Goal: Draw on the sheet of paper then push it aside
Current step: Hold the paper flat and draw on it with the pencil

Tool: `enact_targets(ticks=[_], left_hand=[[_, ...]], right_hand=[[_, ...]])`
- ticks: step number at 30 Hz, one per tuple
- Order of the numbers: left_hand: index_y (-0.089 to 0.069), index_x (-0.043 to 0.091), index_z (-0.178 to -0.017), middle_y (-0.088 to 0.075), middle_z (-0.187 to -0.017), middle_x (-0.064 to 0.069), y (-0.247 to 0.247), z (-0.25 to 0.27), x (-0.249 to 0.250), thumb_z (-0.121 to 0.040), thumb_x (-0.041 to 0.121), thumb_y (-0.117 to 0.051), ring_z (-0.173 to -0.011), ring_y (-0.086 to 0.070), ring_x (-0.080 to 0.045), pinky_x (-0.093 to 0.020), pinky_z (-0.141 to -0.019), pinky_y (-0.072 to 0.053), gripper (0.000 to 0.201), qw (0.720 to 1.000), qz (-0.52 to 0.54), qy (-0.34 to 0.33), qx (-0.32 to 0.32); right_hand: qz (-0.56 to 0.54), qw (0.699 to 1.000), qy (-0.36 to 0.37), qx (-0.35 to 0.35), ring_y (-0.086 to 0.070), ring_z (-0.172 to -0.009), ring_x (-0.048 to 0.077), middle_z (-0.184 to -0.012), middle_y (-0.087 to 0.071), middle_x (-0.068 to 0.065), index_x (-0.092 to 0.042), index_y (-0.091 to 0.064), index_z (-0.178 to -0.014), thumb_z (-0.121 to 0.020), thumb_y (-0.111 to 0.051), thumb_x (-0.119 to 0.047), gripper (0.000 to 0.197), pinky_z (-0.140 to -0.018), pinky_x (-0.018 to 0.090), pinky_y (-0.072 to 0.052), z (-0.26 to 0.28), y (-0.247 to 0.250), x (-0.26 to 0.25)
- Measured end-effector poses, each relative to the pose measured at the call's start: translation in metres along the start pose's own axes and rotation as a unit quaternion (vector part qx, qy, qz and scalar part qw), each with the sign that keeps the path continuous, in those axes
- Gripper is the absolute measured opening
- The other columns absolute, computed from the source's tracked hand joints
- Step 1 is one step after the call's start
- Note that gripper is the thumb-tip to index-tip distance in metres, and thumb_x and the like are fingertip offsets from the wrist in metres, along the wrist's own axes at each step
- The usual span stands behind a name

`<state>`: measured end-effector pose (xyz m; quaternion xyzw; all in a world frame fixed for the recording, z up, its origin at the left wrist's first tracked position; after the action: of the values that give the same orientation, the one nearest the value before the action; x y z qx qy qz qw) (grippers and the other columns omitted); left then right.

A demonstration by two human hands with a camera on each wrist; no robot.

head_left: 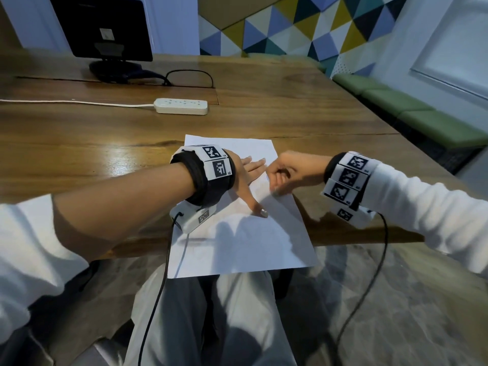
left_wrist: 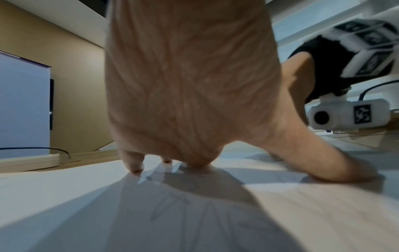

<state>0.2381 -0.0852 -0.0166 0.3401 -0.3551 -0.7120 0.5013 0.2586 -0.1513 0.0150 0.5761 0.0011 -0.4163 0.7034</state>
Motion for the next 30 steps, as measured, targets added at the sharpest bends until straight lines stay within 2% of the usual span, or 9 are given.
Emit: enact_targets(ticks=[2,6,7,11,16,20,23,26,30], left_hand=[[0.017,0.02,-0.15,0.021,-0.157,0.006,0.001,-0.002,0.0,-0.068,0.084,-0.045,-0.146,0.014,-0.019,-0.05,-0.118,0.002,0.121,1.0,-0.012,0.001,0.001],[0.017,0.024,-0.149,0.018,-0.157,0.009,0.0,0.0,0.0,-0.069,0.084,-0.045,-0.146,0.014,-0.018,-0.051,-0.117,0.003,0.118,1.0,0.005,0.004,-0.007],[0.017,0.025,-0.149,0.018,-0.157,0.009,0.0,0.0,0.0,-0.069,0.084,-0.045,-0.146,0.014,-0.018,-0.051,-0.117,0.003,0.118,1.0,0.005,0.004,-0.007],[0.017,0.023,-0.15,0.019,-0.157,0.007,0.0,-0.002,-0.002,-0.069,0.083,-0.046,-0.146,0.015,-0.019,-0.051,-0.117,0.005,0.119,1.0,0.002,-0.001,-0.003],[0.012,0.028,-0.15,0.011,-0.158,0.011,0.0,0.003,0.001,-0.071,0.084,-0.043,-0.147,0.009,-0.018,-0.051,-0.117,0.002,0.111,1.0,0.006,0.003,-0.006],[0.017,0.02,-0.149,0.021,-0.157,0.007,-0.006,0.008,-0.013,-0.07,0.083,-0.045,-0.146,0.016,-0.017,-0.048,-0.118,0.003,0.119,1.0,0.0,0.021,-0.014],[0.018,0.02,-0.15,0.026,-0.155,0.01,-0.013,0.013,-0.021,-0.07,0.081,-0.047,-0.145,0.02,-0.016,-0.047,-0.118,0.005,0.12,0.999,0.021,0.021,-0.027],[0.019,0.022,-0.15,0.026,-0.155,0.011,-0.012,0.012,-0.02,-0.07,0.082,-0.046,-0.145,0.019,-0.017,-0.049,-0.118,0.004,0.119,0.999,0.013,0.021,-0.029],[0.018,0.026,-0.149,0.023,-0.156,0.009,-0.012,0.01,-0.021,-0.07,0.084,-0.043,-0.145,0.018,-0.019,-0.053,-0.116,0.005,0.116,1.0,-0.003,0.021,-0.023]], right_hand=[[-0.004,0.999,0.004,-0.034,-0.056,-0.06,0.008,-0.07,-0.062,0.004,-0.01,-0.064,-0.077,-0.08,-0.071,-0.007,0.009,-0.058,0.017,-0.048,0.002,-0.006,-0.002],[0.019,0.998,0.005,0.065,-0.055,-0.057,0.0,-0.065,-0.059,-0.007,-0.008,-0.065,-0.081,-0.078,-0.07,-0.003,0.008,-0.065,0.021,-0.049,-0.012,0.018,0.002],[0.019,0.998,0.002,0.061,-0.056,-0.058,0.002,-0.066,-0.06,-0.006,-0.008,-0.065,-0.081,-0.079,-0.07,-0.003,0.007,-0.065,0.022,-0.049,-0.012,0.017,0.002],[-0.006,0.999,0.003,-0.043,-0.057,-0.059,0.009,-0.068,-0.062,0.002,-0.014,-0.063,-0.074,-0.08,-0.071,-0.006,0.013,-0.059,0.019,-0.05,-0.003,-0.007,-0.004],[0.013,0.999,0.004,0.048,-0.058,-0.06,0.011,-0.066,-0.061,0.002,-0.015,-0.061,-0.073,-0.078,-0.071,-0.002,0.017,-0.061,0.019,-0.048,-0.017,0.01,-0.003],[0.039,0.999,0.006,0.018,-0.058,-0.059,0.005,-0.067,-0.062,-0.004,-0.018,-0.062,-0.071,-0.077,-0.072,-0.006,0.017,-0.056,0.011,-0.043,-0.011,0.003,-0.002],[0.03,0.999,0.005,0.011,-0.059,-0.06,0.008,-0.068,-0.064,0.0,-0.01,-0.066,-0.077,-0.078,-0.073,-0.007,0.008,-0.058,0.014,-0.046,-0.015,0.007,-0.003],[0.032,0.998,0.002,0.051,-0.059,-0.059,0.012,-0.066,-0.063,0.003,-0.015,-0.062,-0.072,-0.076,-0.071,-0.001,0.017,-0.059,0.019,-0.047,-0.019,0.012,-0.005],[0.015,0.999,0.015,-0.027,-0.057,-0.057,0.007,-0.065,-0.063,-0.003,-0.019,-0.062,-0.069,-0.079,-0.073,-0.009,0.018,-0.057,0.016,-0.047,-0.01,-0.009,-0.012]])
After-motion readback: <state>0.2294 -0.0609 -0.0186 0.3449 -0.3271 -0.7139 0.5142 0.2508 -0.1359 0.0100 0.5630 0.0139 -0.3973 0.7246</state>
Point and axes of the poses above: each hand's wrist, its own z-axis away from the middle knuckle, its own y-axis out of the back of the hand, x = y × z, the point moved 9 cm from there along -z, towards the middle knuckle
